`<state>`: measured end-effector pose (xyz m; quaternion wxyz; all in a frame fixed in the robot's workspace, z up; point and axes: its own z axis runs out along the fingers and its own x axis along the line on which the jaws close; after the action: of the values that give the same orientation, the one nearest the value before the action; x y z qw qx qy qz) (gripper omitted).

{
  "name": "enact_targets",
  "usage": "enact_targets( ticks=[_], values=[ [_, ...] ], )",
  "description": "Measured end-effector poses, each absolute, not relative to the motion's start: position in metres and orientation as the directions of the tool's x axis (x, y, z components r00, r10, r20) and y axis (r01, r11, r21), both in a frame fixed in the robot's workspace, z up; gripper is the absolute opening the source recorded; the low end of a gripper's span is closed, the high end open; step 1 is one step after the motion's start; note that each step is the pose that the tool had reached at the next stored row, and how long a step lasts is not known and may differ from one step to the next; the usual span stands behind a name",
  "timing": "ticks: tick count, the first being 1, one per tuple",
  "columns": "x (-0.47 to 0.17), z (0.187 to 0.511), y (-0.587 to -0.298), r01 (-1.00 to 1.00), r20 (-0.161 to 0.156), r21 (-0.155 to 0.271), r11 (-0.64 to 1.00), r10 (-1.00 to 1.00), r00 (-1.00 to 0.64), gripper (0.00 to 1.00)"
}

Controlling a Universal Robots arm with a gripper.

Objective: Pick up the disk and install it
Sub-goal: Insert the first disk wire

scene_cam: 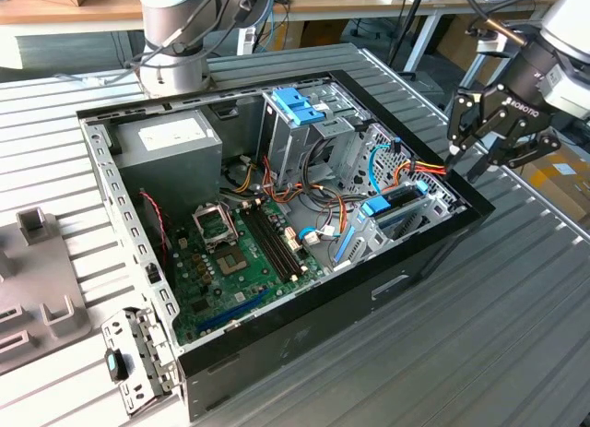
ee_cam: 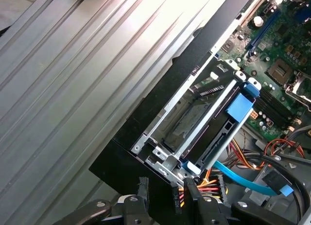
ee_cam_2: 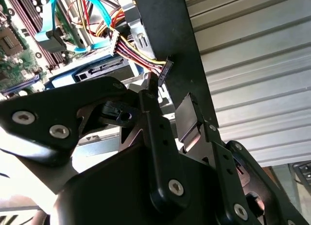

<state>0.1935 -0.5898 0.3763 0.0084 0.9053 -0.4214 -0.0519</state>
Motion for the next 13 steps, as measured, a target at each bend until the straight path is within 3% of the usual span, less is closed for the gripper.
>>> enact_targets(
  ticks=[13],
  values=[
    [0.1965,0.3712,-0.5802,-0.728,-0.088,0.058,-0.683,-0.730,0.678,0.42]
  ],
)
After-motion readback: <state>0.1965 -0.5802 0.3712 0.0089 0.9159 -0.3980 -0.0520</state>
